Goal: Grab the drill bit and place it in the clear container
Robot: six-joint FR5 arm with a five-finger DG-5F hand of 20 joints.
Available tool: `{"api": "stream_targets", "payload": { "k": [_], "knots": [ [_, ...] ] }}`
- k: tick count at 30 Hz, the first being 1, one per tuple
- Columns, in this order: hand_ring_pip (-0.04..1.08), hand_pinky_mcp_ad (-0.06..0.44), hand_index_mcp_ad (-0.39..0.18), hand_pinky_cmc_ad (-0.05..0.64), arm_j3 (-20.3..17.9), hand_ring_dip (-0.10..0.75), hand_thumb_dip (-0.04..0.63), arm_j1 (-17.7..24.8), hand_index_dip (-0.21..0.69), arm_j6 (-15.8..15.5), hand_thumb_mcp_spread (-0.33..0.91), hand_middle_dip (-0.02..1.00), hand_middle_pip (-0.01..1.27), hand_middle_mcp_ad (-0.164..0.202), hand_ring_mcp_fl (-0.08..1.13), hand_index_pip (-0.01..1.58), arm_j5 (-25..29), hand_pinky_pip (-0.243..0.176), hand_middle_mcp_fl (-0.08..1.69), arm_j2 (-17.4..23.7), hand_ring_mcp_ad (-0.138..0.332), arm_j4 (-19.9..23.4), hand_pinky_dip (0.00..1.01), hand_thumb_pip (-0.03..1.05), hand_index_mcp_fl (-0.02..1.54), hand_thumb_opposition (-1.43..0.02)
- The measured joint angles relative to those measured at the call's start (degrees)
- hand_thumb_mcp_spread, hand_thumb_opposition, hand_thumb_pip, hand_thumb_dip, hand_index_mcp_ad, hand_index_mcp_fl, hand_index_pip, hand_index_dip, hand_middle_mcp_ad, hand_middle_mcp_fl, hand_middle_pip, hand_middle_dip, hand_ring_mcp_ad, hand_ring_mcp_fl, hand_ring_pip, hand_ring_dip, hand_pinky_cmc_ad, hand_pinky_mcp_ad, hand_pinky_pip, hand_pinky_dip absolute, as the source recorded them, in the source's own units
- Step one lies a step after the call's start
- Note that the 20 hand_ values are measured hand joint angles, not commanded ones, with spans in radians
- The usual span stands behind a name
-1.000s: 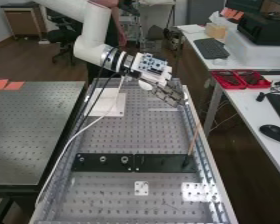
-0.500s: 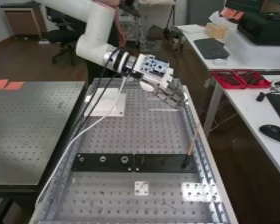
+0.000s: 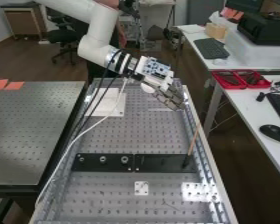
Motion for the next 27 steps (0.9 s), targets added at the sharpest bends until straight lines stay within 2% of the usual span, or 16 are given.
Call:
{"api": "stream_targets", "payload": {
  "k": [5,7,9,12,16,20,27],
  "knots": [
    [0.12,0.166,-0.133,0.361,0.00,0.168,0.269,-0.01,0.253,-0.07,0.57,0.28,0.13,0.073,0.12,0.99,-0.10,-0.030,0.32,-0.03,0.187,-0.01,0.18,0.45,0.91,-1.07],
    [0.11,0.164,-0.133,0.361,-0.03,0.168,0.269,-0.02,0.264,-0.19,0.55,0.28,0.13,0.075,0.10,1.00,-0.16,-0.030,0.31,-0.03,0.185,0.09,0.18,0.48,0.86,-1.05],
    [0.11,0.164,-0.133,0.361,-0.03,0.168,0.267,-0.02,0.251,-0.22,0.53,0.28,0.13,0.075,0.10,0.99,-0.17,-0.028,0.31,-0.03,0.185,0.12,0.18,0.51,0.82,-0.98],
    [0.11,0.166,-0.133,0.361,-0.09,0.168,0.300,-0.03,0.253,-0.23,0.52,0.28,0.13,0.073,0.09,0.95,-0.19,-0.031,0.29,-0.02,0.185,0.15,0.18,0.55,0.75,-0.91],
    [0.11,0.164,-0.133,0.337,-0.38,0.168,0.300,-0.05,0.253,-0.24,0.49,0.28,0.13,0.073,0.08,0.92,-0.20,-0.031,0.26,0.12,0.187,0.31,0.18,0.56,0.72,-0.88],
    [0.11,0.164,-0.133,0.333,-0.58,0.168,0.300,-0.07,0.253,-0.24,0.49,0.28,0.12,0.073,0.06,0.91,-0.09,-0.042,0.26,0.27,0.187,0.39,0.18,0.56,0.65,-0.88],
    [0.11,0.168,-0.133,0.328,-1.38,0.168,0.300,-0.21,0.258,-0.33,0.47,0.28,0.12,0.073,0.05,0.89,-0.02,-0.045,0.23,0.81,0.188,0.88,0.18,0.56,0.62,-0.85]
  ]
}}
